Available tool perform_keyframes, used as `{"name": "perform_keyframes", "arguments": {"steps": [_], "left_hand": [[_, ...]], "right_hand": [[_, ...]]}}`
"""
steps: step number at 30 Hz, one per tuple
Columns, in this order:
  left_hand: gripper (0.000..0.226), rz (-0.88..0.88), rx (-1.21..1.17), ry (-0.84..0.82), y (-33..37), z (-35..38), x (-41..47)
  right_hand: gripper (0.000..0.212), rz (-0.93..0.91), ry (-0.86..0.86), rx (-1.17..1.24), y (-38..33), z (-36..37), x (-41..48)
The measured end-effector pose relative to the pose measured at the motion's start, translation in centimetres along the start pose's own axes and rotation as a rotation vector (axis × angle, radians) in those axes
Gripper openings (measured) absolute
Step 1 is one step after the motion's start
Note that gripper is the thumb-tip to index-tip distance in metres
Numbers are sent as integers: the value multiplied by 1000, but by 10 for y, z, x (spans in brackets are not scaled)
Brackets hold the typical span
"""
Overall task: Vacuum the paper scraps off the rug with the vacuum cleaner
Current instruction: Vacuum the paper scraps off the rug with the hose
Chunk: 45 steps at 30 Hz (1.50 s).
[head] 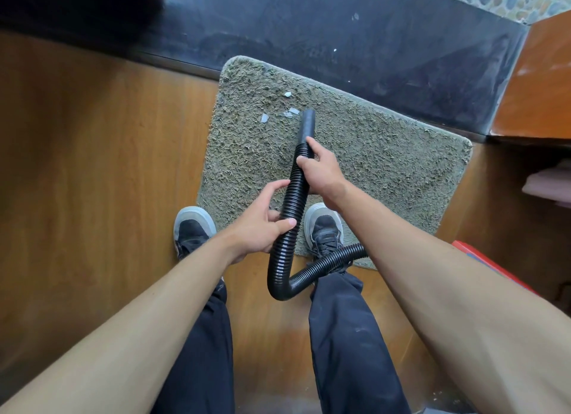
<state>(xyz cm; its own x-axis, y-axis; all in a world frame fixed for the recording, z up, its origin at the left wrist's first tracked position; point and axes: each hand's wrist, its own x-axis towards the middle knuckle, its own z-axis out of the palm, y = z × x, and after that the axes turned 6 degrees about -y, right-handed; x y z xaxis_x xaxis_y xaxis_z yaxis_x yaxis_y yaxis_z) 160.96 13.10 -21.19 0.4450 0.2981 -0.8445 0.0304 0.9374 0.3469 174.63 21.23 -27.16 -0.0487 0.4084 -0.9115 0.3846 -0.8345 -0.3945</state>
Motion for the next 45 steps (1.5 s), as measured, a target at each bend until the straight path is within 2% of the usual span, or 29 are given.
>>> {"name": "perform_keyframes", "arguments": {"steps": [8,20,25,34,42,45], "left_hand": [[65,-8,-25,-5,-1,-7,-6],[65,-6,-167,61,-37,-28,-41],[65,10,-220,86,-44,-32,-48],[66,23,-176,101,-28,-37,-34],[66,12,-85,27,-16,-28,-21],[67,-14,-37,-9,-13,-22,-16]], "right_hand": [[63,11,-47,-101,-12,8,3],[64,18,-248,-234,-17,62,-5],[65,-3,-234,-317,-14,77,-1],[69,-53,-142,-271,-21,71,12],[55,-49,-70,-168,-13,41,7],[58,-16,-54,-149,-1,30,4]]}}
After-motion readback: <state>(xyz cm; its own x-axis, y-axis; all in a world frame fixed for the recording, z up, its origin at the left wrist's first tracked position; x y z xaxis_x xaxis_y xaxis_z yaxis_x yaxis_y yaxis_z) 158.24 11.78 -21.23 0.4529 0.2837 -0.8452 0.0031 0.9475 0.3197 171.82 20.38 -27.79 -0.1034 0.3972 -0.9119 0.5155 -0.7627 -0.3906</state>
